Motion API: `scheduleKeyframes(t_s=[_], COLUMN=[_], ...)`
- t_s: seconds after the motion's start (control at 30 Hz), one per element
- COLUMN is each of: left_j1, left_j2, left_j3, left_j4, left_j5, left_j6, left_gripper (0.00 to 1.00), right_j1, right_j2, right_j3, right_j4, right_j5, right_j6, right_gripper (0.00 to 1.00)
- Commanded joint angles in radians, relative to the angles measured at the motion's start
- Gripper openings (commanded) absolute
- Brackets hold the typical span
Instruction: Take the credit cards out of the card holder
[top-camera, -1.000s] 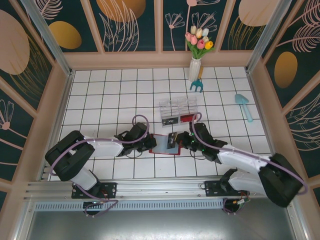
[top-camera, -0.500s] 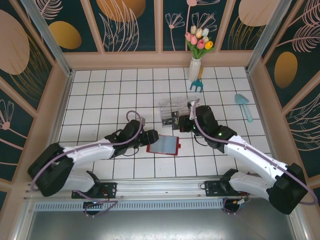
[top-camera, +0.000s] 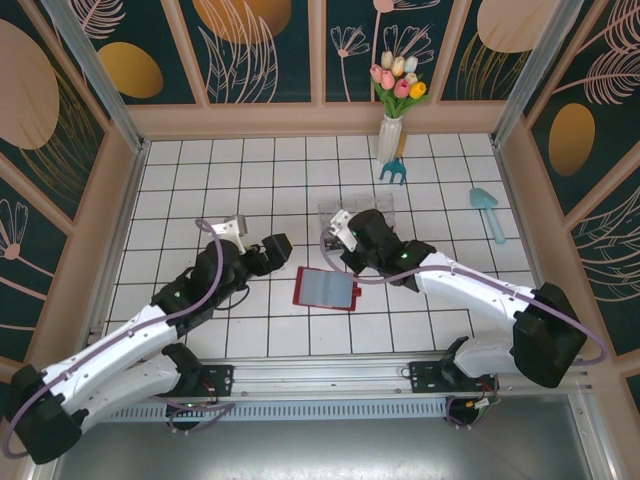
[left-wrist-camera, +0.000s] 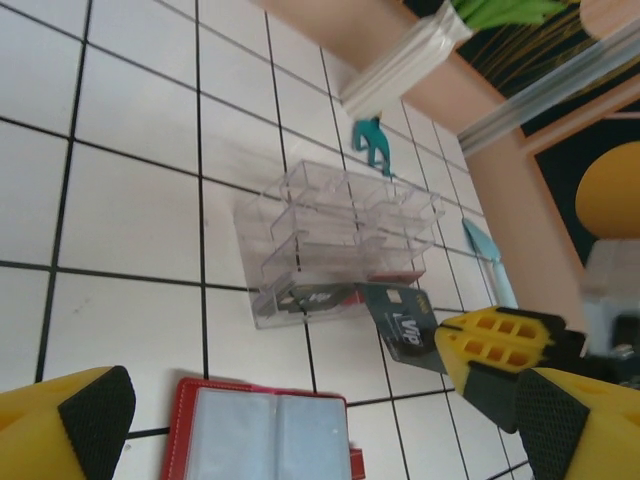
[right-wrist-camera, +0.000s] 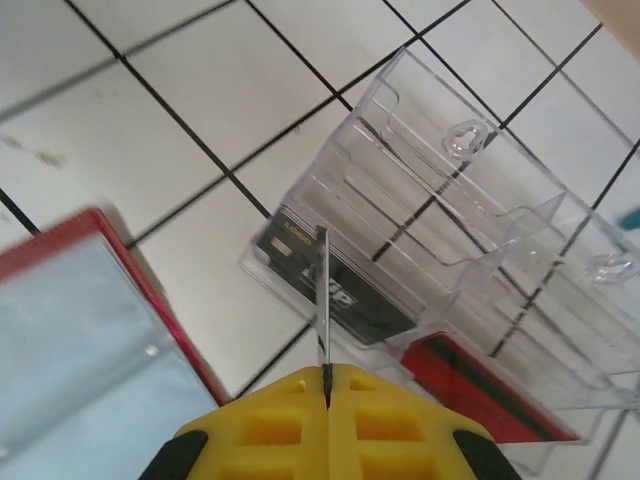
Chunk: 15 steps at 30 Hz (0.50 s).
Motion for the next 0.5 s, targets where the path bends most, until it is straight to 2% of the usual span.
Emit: scheduleKeyframes(t_s=[0.0,0.13,0.47], left_j1=[0.006,0.006,0.006], left_j2=[-0.043,-0.081,-0.129], left_j3=[-0.031,-0.049,-0.072], left_j4=[-0.057,-0.064,-0.069], left_j5=[-0.056,-0.057,-0.056], left_j6=[0.031,0.034,0.034], left_gripper=[0.99,0.99,0.99], right_j1=[0.022,0.027,0.027], right_j2=[0.006,0.025,0.077], right_j3=[-0.022,-0.049,-0.012], right_j4=[0.008,0.020,0.010], right_j5=[0.063,0.064,0.035], right_j6=[-0.256,-0.391,-0.614], right_gripper=[0.00,0.00,0.00])
